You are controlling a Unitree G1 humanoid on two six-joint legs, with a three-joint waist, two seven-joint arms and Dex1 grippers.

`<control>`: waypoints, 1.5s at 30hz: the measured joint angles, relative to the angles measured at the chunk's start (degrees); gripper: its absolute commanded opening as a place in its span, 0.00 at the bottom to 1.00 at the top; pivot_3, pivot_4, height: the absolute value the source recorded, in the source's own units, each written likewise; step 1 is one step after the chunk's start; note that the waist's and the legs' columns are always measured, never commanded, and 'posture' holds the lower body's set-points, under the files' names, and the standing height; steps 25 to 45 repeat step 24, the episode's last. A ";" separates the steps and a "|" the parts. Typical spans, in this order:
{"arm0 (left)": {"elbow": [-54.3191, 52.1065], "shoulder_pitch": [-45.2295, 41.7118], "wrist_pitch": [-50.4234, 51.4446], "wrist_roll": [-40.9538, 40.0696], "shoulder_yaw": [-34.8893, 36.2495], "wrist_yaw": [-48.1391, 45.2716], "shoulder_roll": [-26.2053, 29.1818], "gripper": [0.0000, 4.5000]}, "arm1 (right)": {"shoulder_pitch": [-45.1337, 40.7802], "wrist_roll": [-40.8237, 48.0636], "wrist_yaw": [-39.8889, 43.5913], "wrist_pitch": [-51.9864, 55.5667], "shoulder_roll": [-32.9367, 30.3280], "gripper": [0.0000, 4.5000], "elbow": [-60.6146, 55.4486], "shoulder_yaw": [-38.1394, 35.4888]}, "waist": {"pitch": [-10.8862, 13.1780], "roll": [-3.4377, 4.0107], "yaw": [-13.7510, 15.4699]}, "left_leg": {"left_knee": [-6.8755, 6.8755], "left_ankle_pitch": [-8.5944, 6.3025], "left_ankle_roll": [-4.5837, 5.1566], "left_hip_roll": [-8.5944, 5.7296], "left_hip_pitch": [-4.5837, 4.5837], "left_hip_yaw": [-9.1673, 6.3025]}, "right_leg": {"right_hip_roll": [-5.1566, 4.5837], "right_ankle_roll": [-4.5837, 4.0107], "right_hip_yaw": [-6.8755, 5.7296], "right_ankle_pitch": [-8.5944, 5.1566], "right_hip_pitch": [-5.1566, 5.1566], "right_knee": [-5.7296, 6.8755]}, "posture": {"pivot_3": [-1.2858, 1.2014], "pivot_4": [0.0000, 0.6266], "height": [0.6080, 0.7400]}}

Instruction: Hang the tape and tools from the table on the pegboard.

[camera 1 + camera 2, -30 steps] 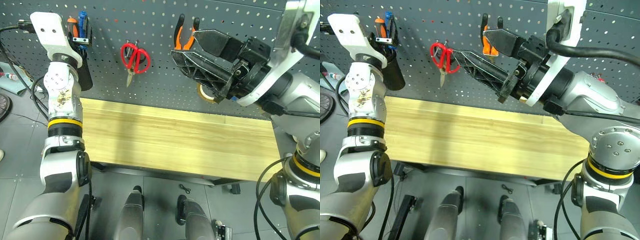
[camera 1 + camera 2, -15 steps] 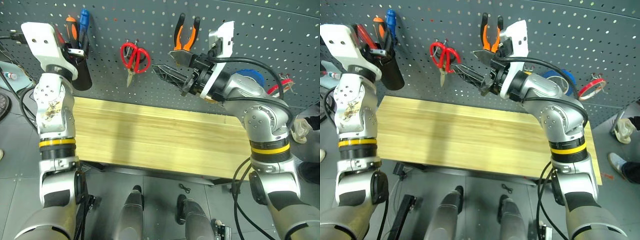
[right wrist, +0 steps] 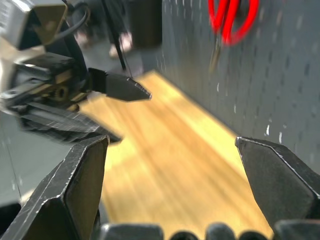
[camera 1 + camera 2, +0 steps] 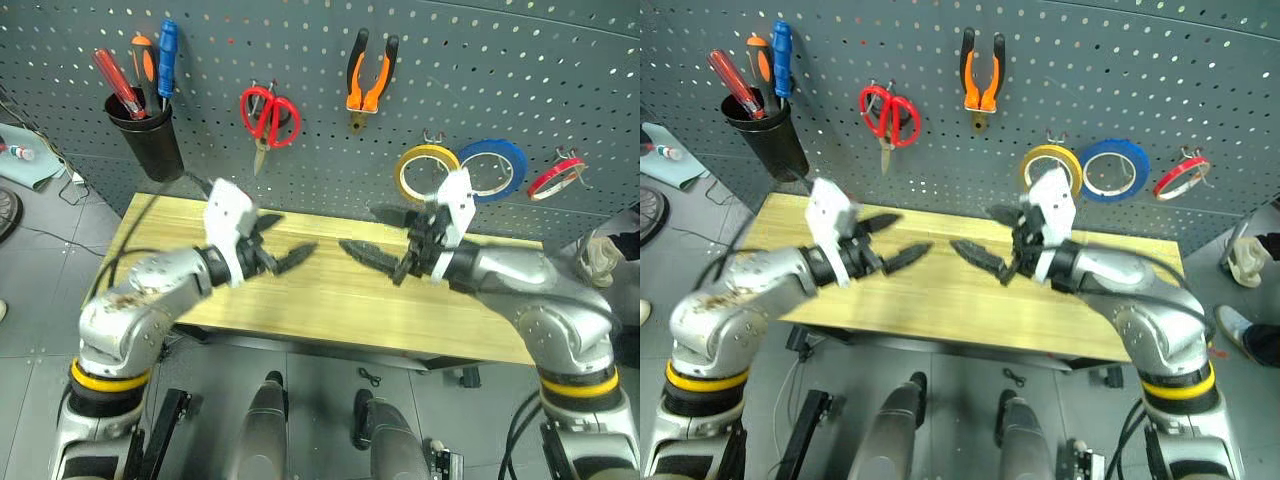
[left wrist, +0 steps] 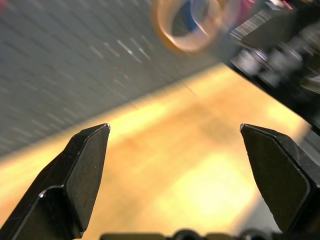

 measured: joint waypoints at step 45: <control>36.77 4.67 -29.04 26.59 -10.52 -8.74 -5.00 0.99 | 22.03 -27.31 -12.30 -17.70 8.82 1.00 18.22 -2.44 | -2.17 0.42 -0.61 | 0.13 -0.26 -0.40 -0.03 -0.03 0.14 | -0.05 0.05 0.07 0.08 0.04 -0.15 | 0.57 0.37 1.00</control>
